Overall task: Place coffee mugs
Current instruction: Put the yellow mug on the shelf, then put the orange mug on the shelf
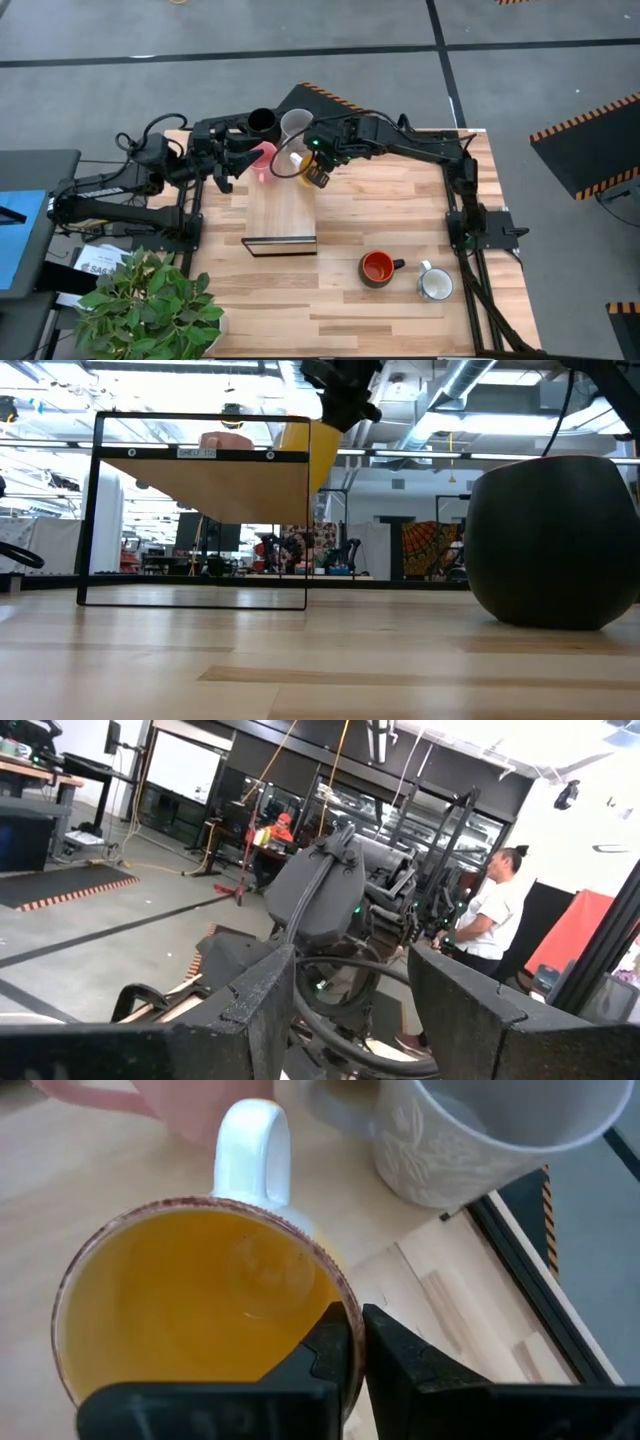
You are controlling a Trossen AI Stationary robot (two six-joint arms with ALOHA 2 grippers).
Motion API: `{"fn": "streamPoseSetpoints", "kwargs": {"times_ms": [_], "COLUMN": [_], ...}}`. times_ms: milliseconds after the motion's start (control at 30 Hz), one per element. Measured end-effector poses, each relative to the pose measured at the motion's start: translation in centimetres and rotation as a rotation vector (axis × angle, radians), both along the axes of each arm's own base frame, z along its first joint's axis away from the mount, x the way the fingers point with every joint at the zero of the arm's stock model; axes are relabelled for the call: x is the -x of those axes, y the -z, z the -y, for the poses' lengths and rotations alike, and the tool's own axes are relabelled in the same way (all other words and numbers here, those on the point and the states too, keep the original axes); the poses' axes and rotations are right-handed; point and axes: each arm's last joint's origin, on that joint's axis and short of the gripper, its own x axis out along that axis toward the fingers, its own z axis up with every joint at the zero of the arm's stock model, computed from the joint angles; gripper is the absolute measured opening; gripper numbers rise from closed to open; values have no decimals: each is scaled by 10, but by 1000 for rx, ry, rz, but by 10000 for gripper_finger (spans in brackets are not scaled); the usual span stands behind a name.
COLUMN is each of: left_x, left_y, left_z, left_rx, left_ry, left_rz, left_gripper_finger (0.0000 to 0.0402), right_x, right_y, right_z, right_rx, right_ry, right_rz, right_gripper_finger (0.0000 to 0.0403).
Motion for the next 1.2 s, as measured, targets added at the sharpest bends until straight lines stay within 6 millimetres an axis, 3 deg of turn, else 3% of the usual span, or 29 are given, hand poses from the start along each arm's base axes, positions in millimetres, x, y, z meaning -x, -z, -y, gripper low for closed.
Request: {"fn": "streamPoseSetpoints", "kwargs": {"times_ms": [500, 967, 1200], "left_x": [0, 0, 0], "left_y": [0, 0, 0], "left_z": [0, 0, 0], "left_rx": [0, -1, -1], "left_ry": [0, 1, 1], "left_rz": [3, 2, 2], "left_gripper_finger": [180, 180, 180], "right_x": [-8, -7, 2], "right_y": [0, -1, -21], "right_z": [1, 10, 9], "right_rx": [-17, 22, 34], "right_ry": [-19, -10, -73], "right_rz": [59, 66, 87], "right_gripper_finger": [67, 209, 230]}}
